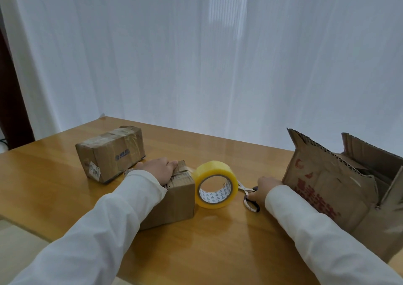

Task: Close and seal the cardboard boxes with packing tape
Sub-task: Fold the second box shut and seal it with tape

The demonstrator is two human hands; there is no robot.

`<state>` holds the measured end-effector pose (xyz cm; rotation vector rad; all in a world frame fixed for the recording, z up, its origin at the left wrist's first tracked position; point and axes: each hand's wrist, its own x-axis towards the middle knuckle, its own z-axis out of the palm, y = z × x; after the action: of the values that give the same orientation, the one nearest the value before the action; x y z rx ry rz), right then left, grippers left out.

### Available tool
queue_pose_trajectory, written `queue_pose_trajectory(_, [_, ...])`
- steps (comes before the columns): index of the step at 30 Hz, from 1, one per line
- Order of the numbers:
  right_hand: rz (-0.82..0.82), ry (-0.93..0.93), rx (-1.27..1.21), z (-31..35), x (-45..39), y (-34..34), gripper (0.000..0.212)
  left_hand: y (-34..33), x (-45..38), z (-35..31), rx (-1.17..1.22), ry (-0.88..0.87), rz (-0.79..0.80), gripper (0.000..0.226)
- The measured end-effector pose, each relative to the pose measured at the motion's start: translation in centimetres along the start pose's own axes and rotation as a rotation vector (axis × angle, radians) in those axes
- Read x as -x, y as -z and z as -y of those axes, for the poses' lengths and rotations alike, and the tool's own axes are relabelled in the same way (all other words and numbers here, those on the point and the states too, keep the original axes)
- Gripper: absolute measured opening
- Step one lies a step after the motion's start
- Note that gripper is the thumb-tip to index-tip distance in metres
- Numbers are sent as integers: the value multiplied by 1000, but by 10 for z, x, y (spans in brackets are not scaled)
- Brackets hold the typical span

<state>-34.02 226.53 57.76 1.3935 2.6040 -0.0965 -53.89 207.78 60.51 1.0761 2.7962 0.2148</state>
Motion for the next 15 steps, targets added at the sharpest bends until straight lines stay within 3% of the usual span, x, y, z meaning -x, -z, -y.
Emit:
queue_pose_trajectory(10, [23, 8, 65, 5, -1, -5, 39, -6, -6, 10, 10, 42, -23, 53])
queue_pose_trajectory(15, [-48, -39, 21, -1, 3, -4, 36, -5, -4, 6, 23, 43, -32, 51])
